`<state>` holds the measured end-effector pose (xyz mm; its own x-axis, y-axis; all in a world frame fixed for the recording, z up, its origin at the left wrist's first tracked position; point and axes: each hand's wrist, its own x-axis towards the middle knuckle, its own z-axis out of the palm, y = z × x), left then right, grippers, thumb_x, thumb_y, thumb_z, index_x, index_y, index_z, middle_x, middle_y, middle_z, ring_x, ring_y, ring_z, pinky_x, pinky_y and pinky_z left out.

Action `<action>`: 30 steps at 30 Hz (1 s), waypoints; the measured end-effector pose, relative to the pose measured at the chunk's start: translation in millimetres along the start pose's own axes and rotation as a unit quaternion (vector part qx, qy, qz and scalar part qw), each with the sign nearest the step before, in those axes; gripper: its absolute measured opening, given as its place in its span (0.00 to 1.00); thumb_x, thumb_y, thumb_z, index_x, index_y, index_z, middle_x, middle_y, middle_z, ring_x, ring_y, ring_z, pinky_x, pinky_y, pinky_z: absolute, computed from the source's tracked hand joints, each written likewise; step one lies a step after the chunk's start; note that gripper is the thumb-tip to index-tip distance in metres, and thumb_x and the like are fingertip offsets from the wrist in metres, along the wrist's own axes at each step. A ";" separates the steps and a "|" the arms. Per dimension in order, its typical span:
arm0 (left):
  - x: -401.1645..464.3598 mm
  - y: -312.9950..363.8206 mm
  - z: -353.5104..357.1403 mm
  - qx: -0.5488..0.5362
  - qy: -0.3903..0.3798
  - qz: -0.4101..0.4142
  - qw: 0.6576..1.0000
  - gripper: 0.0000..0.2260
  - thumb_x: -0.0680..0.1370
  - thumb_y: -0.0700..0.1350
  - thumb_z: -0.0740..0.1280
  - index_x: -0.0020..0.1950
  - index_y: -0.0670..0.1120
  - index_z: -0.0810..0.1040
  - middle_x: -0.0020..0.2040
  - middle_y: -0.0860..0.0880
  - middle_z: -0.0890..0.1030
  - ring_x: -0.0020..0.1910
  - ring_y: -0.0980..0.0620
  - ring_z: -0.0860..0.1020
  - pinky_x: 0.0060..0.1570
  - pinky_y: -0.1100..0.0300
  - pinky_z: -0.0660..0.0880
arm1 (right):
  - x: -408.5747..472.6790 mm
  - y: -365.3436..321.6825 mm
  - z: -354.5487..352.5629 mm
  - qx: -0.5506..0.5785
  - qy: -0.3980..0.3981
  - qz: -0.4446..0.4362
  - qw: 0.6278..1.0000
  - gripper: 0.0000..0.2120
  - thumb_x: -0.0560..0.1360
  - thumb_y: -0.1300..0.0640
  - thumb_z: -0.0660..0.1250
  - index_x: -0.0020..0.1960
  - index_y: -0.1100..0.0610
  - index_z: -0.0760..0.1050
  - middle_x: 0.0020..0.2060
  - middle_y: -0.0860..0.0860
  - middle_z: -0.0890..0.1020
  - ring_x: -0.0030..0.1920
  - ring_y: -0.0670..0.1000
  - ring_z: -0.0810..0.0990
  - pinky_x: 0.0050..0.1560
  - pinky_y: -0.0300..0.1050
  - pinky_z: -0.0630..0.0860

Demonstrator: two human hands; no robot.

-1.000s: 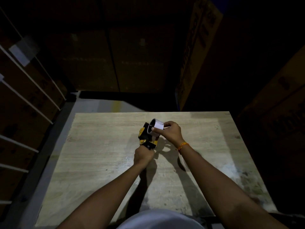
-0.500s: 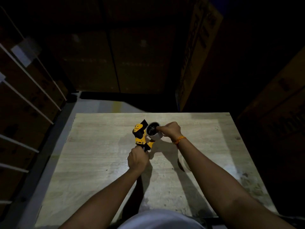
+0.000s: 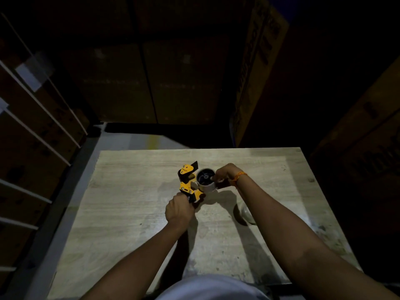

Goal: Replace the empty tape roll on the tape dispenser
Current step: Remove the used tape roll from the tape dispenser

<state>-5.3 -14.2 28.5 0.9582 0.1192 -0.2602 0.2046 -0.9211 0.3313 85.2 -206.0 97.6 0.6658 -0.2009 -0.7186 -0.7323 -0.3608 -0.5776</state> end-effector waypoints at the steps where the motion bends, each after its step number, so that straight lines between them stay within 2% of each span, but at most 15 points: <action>1: 0.3 0.7 -1.1 -0.001 -0.001 0.006 1.000 0.14 0.78 0.54 0.71 0.53 0.44 0.78 0.48 0.45 0.84 0.48 0.42 0.85 0.43 0.51 0.81 | -0.4 -0.2 0.6 0.012 0.006 -0.004 1.000 0.06 0.74 0.69 0.74 0.42 0.65 0.77 0.46 0.64 0.84 0.43 0.60 0.86 0.49 0.56 0.85; 3: 2.3 2.7 -1.9 -0.006 -0.001 0.017 1.000 0.16 0.77 0.56 0.71 0.53 0.44 0.78 0.48 0.44 0.84 0.47 0.41 0.85 0.42 0.51 0.80 | 2.7 1.6 1.8 0.020 0.032 -0.007 0.999 0.08 0.74 0.73 0.72 0.39 0.67 0.75 0.43 0.67 0.83 0.45 0.65 0.86 0.47 0.58 0.85; 5: 4.1 2.7 -2.6 -0.028 -0.007 0.019 0.999 0.16 0.77 0.56 0.70 0.52 0.43 0.78 0.47 0.42 0.83 0.46 0.40 0.85 0.40 0.52 0.77 | 7.2 4.0 3.1 -0.003 0.051 -0.029 0.998 0.09 0.73 0.71 0.74 0.38 0.68 0.75 0.42 0.67 0.82 0.47 0.65 0.86 0.48 0.60 0.85; 7: 4.8 0.3 -3.4 -0.048 -0.011 0.008 0.999 0.15 0.78 0.55 0.69 0.51 0.43 0.78 0.47 0.42 0.84 0.46 0.39 0.84 0.38 0.53 0.77 | 11.4 6.4 1.6 -0.081 0.038 -0.083 0.993 0.09 0.73 0.66 0.77 0.48 0.71 0.80 0.46 0.66 0.82 0.48 0.61 0.85 0.53 0.61 0.84; 8: 5.3 -1.1 -2.6 -0.051 -0.010 0.007 0.999 0.15 0.78 0.55 0.69 0.51 0.43 0.79 0.47 0.42 0.84 0.46 0.39 0.84 0.38 0.53 0.77 | 13.7 8.4 1.2 -0.127 0.016 -0.104 0.986 0.17 0.72 0.64 0.77 0.58 0.70 0.79 0.53 0.65 0.82 0.53 0.60 0.83 0.59 0.60 0.82; 10: 2.9 -1.3 -3.2 -0.053 -0.014 0.008 0.998 0.16 0.78 0.55 0.70 0.51 0.41 0.79 0.48 0.41 0.84 0.47 0.38 0.84 0.38 0.53 0.77 | 10.9 12.5 2.0 -0.201 -0.041 -0.147 0.968 0.38 0.69 0.63 0.79 0.76 0.64 0.67 0.70 0.62 0.74 0.69 0.61 0.75 0.69 0.56 0.76; 12: -0.1 1.0 -3.8 -0.062 -0.020 0.005 0.998 0.16 0.78 0.54 0.71 0.52 0.40 0.79 0.48 0.41 0.84 0.47 0.38 0.84 0.38 0.53 0.76 | 8.3 16.9 9.7 -0.290 -0.056 -0.191 0.936 0.54 0.64 0.59 0.84 0.81 0.59 0.57 0.74 0.60 0.69 0.73 0.62 0.70 0.72 0.56 0.73; 14: -2.5 2.7 -4.6 -0.064 -0.027 -0.002 0.998 0.15 0.77 0.53 0.71 0.52 0.41 0.79 0.48 0.41 0.84 0.48 0.38 0.84 0.41 0.50 0.80 | 12.9 24.2 20.5 -0.363 -0.024 -0.214 0.906 0.60 0.59 0.54 0.87 0.80 0.55 0.55 0.72 0.60 0.69 0.71 0.63 0.72 0.69 0.59 0.75; 17: -5.5 2.6 -3.4 -0.067 -0.026 0.005 0.997 0.15 0.76 0.53 0.72 0.51 0.40 0.79 0.47 0.40 0.83 0.47 0.37 0.84 0.40 0.49 0.79 | 12.0 30.9 31.2 -0.419 0.031 -0.258 0.870 0.53 0.59 0.47 0.85 0.75 0.54 0.61 0.66 0.60 0.73 0.63 0.65 0.77 0.59 0.60 0.81; 19: -5.4 1.4 -2.3 -0.088 -0.045 0.006 0.995 0.16 0.74 0.54 0.73 0.47 0.41 0.77 0.45 0.41 0.83 0.45 0.38 0.84 0.37 0.52 0.78 | 9.4 29.8 33.5 -0.417 0.049 -0.281 0.863 0.46 0.61 0.45 0.83 0.71 0.55 0.65 0.62 0.60 0.76 0.59 0.64 0.79 0.54 0.59 0.82; 22: 0.4 -3.0 -3.2 -0.143 -0.128 -0.019 0.981 0.18 0.67 0.58 0.75 0.42 0.45 0.76 0.43 0.44 0.84 0.40 0.41 0.85 0.39 0.52 0.82 | 10.6 26.4 30.6 -0.426 0.024 -0.295 0.855 0.43 0.59 0.46 0.84 0.66 0.56 0.68 0.58 0.60 0.78 0.56 0.63 0.80 0.52 0.58 0.82; 25: 10.1 -10.3 -4.5 -0.117 -0.183 -0.017 0.976 0.15 0.69 0.55 0.75 0.43 0.46 0.78 0.45 0.44 0.84 0.45 0.42 0.84 0.45 0.51 0.83 | 10.0 22.7 28.8 -0.442 -0.014 -0.300 0.845 0.43 0.58 0.46 0.85 0.66 0.56 0.70 0.57 0.59 0.79 0.56 0.62 0.79 0.53 0.56 0.81; 27: 10.4 -13.1 -4.4 -0.089 -0.174 -0.027 0.980 0.12 0.70 0.51 0.74 0.46 0.45 0.79 0.47 0.43 0.84 0.45 0.42 0.84 0.45 0.51 0.84 | 6.8 21.8 30.9 -0.446 -0.023 -0.314 0.838 0.44 0.57 0.46 0.85 0.67 0.56 0.70 0.58 0.59 0.79 0.57 0.60 0.78 0.53 0.54 0.80; 30: 8.7 -14.0 3.9 -0.056 -0.133 -0.036 0.989 0.13 0.71 0.52 0.74 0.49 0.45 0.80 0.47 0.44 0.84 0.46 0.41 0.84 0.45 0.50 0.84 | 6.9 20.1 35.9 -0.453 -0.023 -0.348 0.821 0.45 0.57 0.49 0.86 0.68 0.57 0.70 0.59 0.59 0.79 0.57 0.61 0.78 0.54 0.53 0.78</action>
<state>-0.6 -1.8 18.1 0.8572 0.0671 -0.5107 0.3048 -0.8653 0.3979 70.0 -181.9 67.1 0.8561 0.3675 -0.3633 0.2432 -0.9068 -0.3442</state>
